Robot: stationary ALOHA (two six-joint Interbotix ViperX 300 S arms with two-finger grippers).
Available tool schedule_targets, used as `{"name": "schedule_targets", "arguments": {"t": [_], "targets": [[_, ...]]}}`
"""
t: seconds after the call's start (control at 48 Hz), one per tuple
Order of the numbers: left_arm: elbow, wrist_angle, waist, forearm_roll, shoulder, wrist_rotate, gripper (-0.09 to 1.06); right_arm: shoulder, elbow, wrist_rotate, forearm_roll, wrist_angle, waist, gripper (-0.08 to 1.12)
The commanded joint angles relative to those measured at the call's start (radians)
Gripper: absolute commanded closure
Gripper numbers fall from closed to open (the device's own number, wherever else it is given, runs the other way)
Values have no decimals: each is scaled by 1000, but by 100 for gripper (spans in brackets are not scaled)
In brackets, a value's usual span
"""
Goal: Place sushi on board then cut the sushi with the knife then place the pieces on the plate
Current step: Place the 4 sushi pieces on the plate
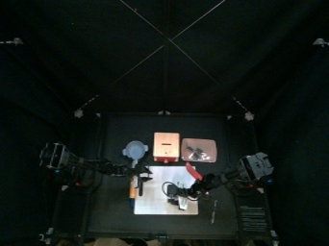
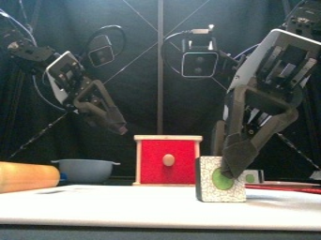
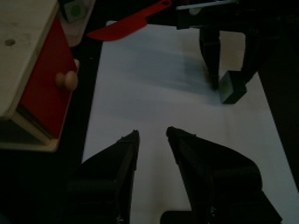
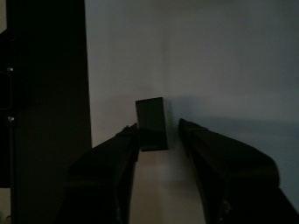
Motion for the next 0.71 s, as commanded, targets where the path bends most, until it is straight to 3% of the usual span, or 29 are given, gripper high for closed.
{"name": "schedule_targets", "arguments": {"t": [0.021,0.333,0.708], "targets": [[-9,-3,3,2,-6,2,23,-28,-14,2,3,-3,-5,37],[-9,-3,2,2,-6,2,23,-144,63,2,17,-44,-61,40],[-8,2,2,2,-8,0,23,-463,282,0,6,-137,-262,41]]}}
